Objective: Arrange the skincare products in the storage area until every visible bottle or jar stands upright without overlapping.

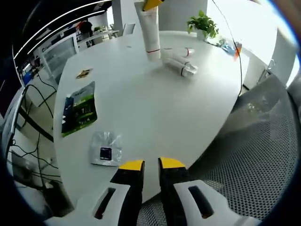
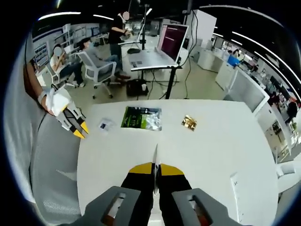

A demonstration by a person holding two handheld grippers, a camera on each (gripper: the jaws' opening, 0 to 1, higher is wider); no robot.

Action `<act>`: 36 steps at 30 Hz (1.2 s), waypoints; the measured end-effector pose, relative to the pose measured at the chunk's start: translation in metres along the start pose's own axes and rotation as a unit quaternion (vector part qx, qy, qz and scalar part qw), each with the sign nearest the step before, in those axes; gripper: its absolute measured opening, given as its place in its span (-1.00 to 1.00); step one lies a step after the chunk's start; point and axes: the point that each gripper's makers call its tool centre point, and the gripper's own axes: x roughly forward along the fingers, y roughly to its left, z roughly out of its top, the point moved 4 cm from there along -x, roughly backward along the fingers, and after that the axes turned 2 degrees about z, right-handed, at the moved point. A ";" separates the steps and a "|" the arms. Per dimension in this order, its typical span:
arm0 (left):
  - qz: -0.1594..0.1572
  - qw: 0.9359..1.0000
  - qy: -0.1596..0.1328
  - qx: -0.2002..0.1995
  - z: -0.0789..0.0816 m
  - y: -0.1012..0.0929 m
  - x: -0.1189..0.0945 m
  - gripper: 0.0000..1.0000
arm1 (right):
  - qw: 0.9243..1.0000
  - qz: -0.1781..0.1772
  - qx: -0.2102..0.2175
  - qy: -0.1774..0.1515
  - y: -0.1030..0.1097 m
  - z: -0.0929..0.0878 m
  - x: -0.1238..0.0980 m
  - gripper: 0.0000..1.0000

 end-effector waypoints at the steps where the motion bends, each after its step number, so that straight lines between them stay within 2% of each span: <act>1: 0.001 1.000 0.000 -0.002 0.000 0.001 0.000 -0.85 | 1.000 0.000 -0.001 0.004 -0.002 -0.001 0.000 -1.00; 14: -0.001 1.000 0.015 -0.005 -0.004 0.000 0.001 -0.89 | 0.999 0.002 -0.010 0.031 -0.033 -0.014 0.006 -1.00; 27: 0.004 1.000 0.024 -0.011 -0.006 0.002 0.002 -0.90 | 0.999 -0.002 -0.005 0.051 -0.068 -0.039 0.004 -1.00; 35: 0.001 0.999 0.032 -0.003 -0.008 0.000 0.003 -0.91 | 0.997 -0.008 -0.011 0.078 -0.088 -0.057 -0.003 -1.00; 36: 0.001 0.999 0.032 -0.004 -0.008 0.000 0.003 -0.91 | 0.998 -0.006 -0.011 0.069 -0.090 -0.055 -0.004 -1.00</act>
